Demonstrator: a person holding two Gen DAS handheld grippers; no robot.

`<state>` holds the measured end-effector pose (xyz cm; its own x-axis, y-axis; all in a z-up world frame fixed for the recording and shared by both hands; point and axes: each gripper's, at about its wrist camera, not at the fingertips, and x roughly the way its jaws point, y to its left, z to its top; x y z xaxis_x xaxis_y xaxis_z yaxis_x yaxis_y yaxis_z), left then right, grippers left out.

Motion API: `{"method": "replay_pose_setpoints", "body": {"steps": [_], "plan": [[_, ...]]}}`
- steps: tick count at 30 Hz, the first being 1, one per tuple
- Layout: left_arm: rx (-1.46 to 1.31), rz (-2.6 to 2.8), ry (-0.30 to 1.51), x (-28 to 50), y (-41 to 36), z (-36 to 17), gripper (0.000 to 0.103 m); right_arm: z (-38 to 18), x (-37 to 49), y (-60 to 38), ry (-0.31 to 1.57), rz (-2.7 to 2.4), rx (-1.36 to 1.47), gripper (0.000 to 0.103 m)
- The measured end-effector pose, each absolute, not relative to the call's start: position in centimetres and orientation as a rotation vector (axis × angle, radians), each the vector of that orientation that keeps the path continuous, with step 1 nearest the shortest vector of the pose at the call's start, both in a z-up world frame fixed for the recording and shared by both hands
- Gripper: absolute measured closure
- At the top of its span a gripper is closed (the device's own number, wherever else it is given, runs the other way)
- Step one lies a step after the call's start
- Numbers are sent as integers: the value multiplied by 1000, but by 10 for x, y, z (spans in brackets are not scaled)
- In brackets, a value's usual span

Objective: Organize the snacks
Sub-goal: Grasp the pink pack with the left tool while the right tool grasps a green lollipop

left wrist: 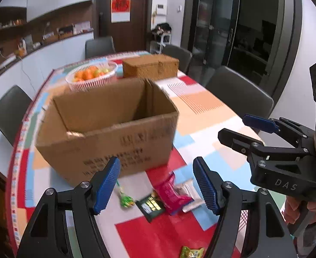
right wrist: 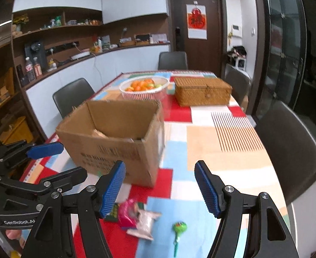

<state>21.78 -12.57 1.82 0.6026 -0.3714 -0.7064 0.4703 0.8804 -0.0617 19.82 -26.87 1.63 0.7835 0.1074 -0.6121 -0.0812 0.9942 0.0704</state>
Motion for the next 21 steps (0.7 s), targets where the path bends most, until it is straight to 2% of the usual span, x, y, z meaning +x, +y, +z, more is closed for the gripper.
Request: {"method": "replay_pose_setpoints", "body": {"steps": [21], "plan": [[70,-533,1063,235,-144,-75,35,-87,191,-297,925,34,154,35]]}}
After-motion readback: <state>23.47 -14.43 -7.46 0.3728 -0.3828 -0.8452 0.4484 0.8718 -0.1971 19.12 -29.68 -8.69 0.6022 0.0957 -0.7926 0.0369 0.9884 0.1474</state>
